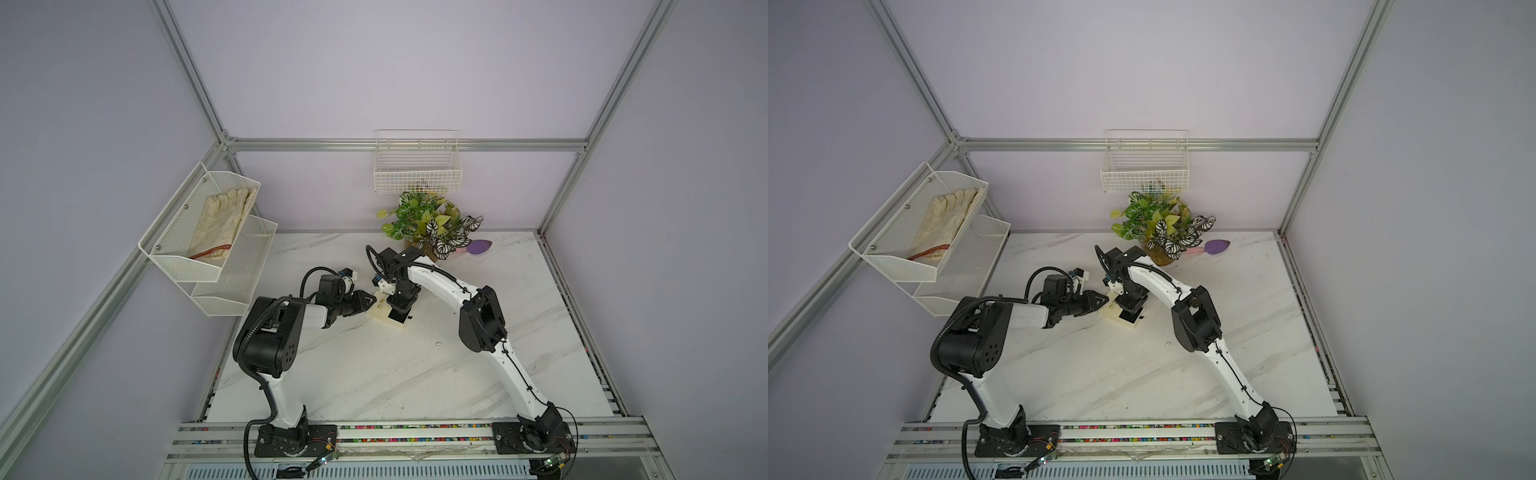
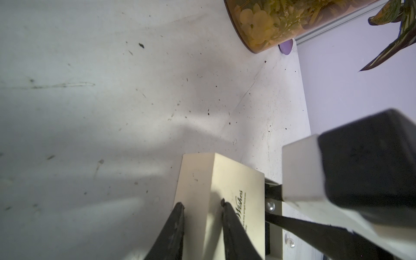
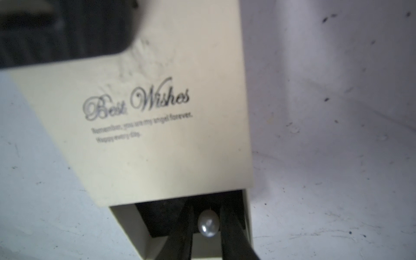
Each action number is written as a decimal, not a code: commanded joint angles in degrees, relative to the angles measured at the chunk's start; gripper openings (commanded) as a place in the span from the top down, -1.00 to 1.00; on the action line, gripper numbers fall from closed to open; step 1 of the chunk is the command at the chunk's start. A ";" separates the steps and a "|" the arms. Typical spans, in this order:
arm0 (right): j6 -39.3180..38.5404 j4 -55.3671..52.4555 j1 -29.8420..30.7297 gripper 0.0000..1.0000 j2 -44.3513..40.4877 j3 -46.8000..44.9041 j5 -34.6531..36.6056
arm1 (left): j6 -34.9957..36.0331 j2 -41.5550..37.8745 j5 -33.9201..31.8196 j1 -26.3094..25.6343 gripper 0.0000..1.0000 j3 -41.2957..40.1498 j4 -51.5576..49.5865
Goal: Place the earrings into the drawer-style jewelry box
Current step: Insert the earring into the inner lining.
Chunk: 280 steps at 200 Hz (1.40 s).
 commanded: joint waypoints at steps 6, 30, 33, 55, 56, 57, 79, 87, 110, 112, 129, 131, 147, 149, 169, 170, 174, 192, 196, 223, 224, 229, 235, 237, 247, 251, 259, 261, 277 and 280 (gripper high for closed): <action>-0.03 1.07 0.20 0.27 0.47 0.02 -0.70 | 1.55 2.33 0.26 -0.68 0.43 2.02 -2.61; 0.09 1.46 0.20 0.18 0.01 0.03 -1.39 | 1.53 2.27 0.37 -0.67 0.42 2.08 -2.61; 0.08 1.53 0.20 0.18 -0.14 0.03 -1.49 | 1.51 2.26 0.32 -0.68 0.42 2.11 -2.58; 0.27 2.09 0.20 0.14 -1.06 0.07 -1.80 | 1.59 2.22 0.28 -0.68 0.43 2.10 -2.70; 0.31 2.20 0.20 0.14 -1.17 0.04 -1.81 | 1.59 2.24 0.24 -0.68 0.43 2.09 -2.70; 0.33 2.20 0.20 0.13 -1.23 0.03 -1.81 | 1.59 2.21 0.26 -0.68 0.43 2.09 -2.70; 0.83 3.14 0.20 0.12 -2.87 -0.31 -2.03 | 1.77 2.05 0.06 -0.69 0.43 2.09 -3.01; 0.92 3.53 0.20 0.12 -3.57 -0.64 -2.02 | 1.77 2.06 0.06 -0.68 0.43 2.15 -3.00; 1.18 4.58 0.20 0.08 -5.81 -2.25 -2.38 | 1.86 2.08 -0.07 -0.68 0.43 2.08 -3.13; 1.30 4.71 0.20 0.08 -5.96 -2.43 -2.44 | 1.86 2.04 -0.07 -0.68 0.43 2.08 -3.12; 1.49 5.41 0.19 0.07 -7.45 -4.07 -1.78 | 1.97 1.98 -0.07 -0.68 0.43 2.21 -3.16; 1.49 5.49 0.20 0.07 -7.62 -4.29 -1.69 | 1.95 1.93 -0.16 -0.68 0.43 2.22 -3.24; 1.56 6.65 0.20 0.07 -9.24 -6.27 -0.82 | 1.94 1.97 -0.14 -0.68 0.43 2.23 -3.23; 1.62 6.86 0.20 0.07 -9.50 -6.51 -0.77 | 1.99 1.99 -0.13 -0.68 0.43 2.25 -3.30; 2.14 7.96 0.14 0.13 -11.70 -8.79 -0.16 | 1.94 1.91 0.02 -0.68 0.43 2.34 -3.31; 2.21 8.03 0.13 0.14 -11.81 -8.91 -0.06 | 1.94 1.91 0.02 -0.68 0.43 2.30 -3.36; 2.34 8.51 0.11 0.17 -12.40 -9.69 0.04 | 2.10 1.91 0.02 -0.67 0.43 2.23 -3.39; 3.69 11.61 -0.02 0.27 -16.23 -14.08 1.13 | 2.12 1.58 -0.07 -0.68 0.43 2.17 -3.49; 4.03 12.59 -0.06 0.31 -17.24 -15.49 1.10 | 2.20 1.49 -0.08 -0.68 0.43 2.21 -3.50; 7.14 17.99 -0.48 0.54 -22.78 -23.52 0.88 | 2.47 1.11 -0.20 -0.68 0.42 2.33 -3.85; 7.26 18.14 -0.49 0.55 -22.98 -23.79 0.90 | 2.47 1.11 -0.18 -0.68 0.42 2.38 -3.85; 7.71 18.75 -0.58 0.58 -23.58 -25.03 0.80 | 2.47 1.12 -0.16 -0.68 0.43 2.41 -3.85; 8.25 19.43 -0.67 0.62 -24.18 -26.27 0.72 | 2.43 1.12 -0.09 -0.68 0.42 2.38 -3.85; 8.36 19.65 -0.67 0.63 -24.35 -26.70 0.67 | 2.39 1.14 -0.07 -0.66 0.42 2.42 -3.85; 8.98 20.48 -0.77 0.68 -24.74 -28.35 0.64 | 2.40 1.16 0.02 -0.77 0.42 2.46 -3.90; 9.16 20.71 -0.77 0.70 -24.78 -28.76 0.66 | 2.38 1.20 0.02 -0.77 0.43 2.48 -3.92; 9.52 21.27 -0.85 0.74 -24.76 -29.58 0.73 | 2.38 1.21 -0.03 -0.81 0.42 2.48 -3.86; 9.56 21.45 -0.85 0.75 -24.80 -29.63 0.74 | 2.38 1.23 0.00 -0.82 0.42 2.52 -3.85; 10.15 22.52 -1.11 0.82 -24.42 -30.29 0.96 | 2.43 1.38 -0.07 -0.94 0.43 2.54 -3.85; 10.26 22.72 -1.26 0.83 -24.24 -30.29 0.98 | 2.39 1.38 -0.08 -0.94 0.43 2.57 -3.85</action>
